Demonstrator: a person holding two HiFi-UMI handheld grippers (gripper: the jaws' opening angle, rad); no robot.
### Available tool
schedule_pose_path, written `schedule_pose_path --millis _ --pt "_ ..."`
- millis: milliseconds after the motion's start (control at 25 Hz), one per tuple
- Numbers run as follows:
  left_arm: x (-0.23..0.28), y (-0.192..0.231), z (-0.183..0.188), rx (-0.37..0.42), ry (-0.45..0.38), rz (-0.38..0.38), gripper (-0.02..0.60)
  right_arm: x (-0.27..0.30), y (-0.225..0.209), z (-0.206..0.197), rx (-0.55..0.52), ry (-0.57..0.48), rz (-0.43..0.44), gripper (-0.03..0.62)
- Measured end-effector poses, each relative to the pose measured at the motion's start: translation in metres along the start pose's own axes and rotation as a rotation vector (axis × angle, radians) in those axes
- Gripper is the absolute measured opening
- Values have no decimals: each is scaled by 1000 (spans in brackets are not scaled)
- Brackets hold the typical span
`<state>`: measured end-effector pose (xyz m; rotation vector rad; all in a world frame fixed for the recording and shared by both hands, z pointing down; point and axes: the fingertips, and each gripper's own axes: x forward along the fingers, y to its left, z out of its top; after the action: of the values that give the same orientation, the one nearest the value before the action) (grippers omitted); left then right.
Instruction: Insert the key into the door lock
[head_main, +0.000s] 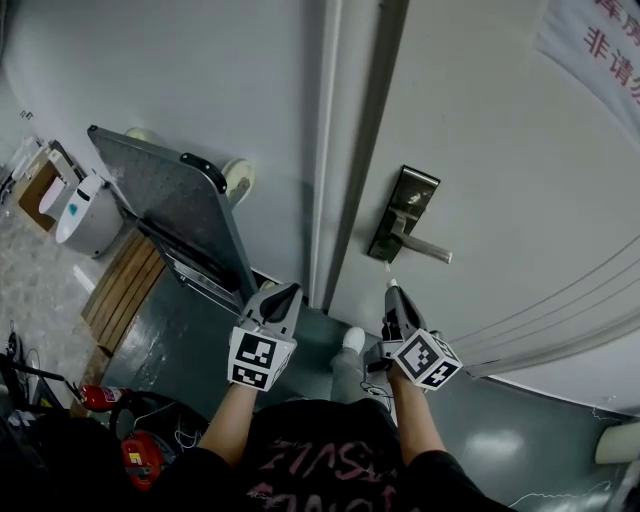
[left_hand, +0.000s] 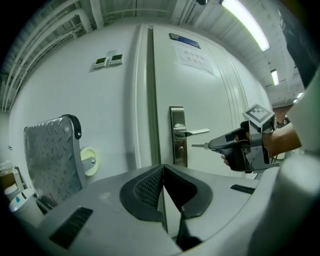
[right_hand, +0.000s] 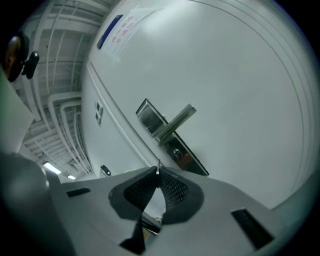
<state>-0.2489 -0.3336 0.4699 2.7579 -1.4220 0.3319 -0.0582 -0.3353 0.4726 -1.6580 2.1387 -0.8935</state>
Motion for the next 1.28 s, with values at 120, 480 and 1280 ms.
schedule_pose_path --millis 120,480,1280 --pt "7 2 -2 5 0 -9 14 3 -5 3 112 -36 -3 80" --pt "23 3 -8 53 -1 -34 14 23 -25 -2 260 -92 -7 80" --pt "52 -9 -9 40 11 -105 14 54 -50 8 699 -233 -13 80"
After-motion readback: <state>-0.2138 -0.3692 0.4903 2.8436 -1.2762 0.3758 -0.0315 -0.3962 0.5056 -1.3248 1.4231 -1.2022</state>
